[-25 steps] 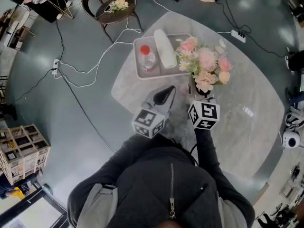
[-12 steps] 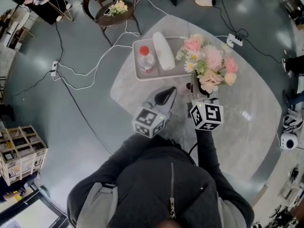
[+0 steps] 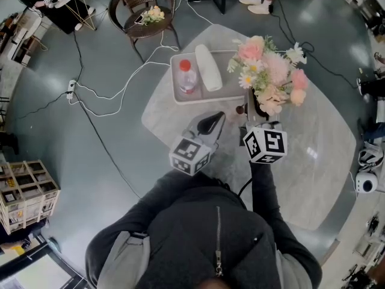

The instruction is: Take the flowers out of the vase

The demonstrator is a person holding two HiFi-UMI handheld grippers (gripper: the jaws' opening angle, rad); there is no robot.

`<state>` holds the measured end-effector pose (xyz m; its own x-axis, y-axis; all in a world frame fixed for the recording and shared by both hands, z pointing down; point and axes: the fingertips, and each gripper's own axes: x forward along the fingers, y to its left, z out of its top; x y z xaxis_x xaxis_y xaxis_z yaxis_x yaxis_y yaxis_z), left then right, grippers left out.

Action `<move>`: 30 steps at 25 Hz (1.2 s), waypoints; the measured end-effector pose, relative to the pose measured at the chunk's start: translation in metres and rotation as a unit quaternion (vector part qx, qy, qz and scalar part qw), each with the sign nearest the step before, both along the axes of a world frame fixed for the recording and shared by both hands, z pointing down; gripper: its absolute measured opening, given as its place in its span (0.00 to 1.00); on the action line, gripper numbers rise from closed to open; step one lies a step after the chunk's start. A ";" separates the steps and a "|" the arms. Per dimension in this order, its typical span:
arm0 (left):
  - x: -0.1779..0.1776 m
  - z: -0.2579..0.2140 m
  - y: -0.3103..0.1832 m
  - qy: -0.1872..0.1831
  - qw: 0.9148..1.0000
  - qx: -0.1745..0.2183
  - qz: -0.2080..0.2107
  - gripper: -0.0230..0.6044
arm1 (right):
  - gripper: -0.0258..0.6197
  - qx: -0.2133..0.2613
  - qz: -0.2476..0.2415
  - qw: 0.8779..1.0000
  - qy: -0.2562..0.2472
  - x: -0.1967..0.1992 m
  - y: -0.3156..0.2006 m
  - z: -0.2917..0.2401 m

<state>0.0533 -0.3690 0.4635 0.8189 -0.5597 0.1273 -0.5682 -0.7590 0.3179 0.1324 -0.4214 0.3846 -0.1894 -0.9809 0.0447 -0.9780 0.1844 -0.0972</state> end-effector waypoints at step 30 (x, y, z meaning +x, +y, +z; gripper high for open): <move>0.040 -0.040 0.094 -0.001 0.999 0.042 -0.001 0.04 | 0.17 0.013 0.030 0.999 -0.031 0.045 0.145 -0.026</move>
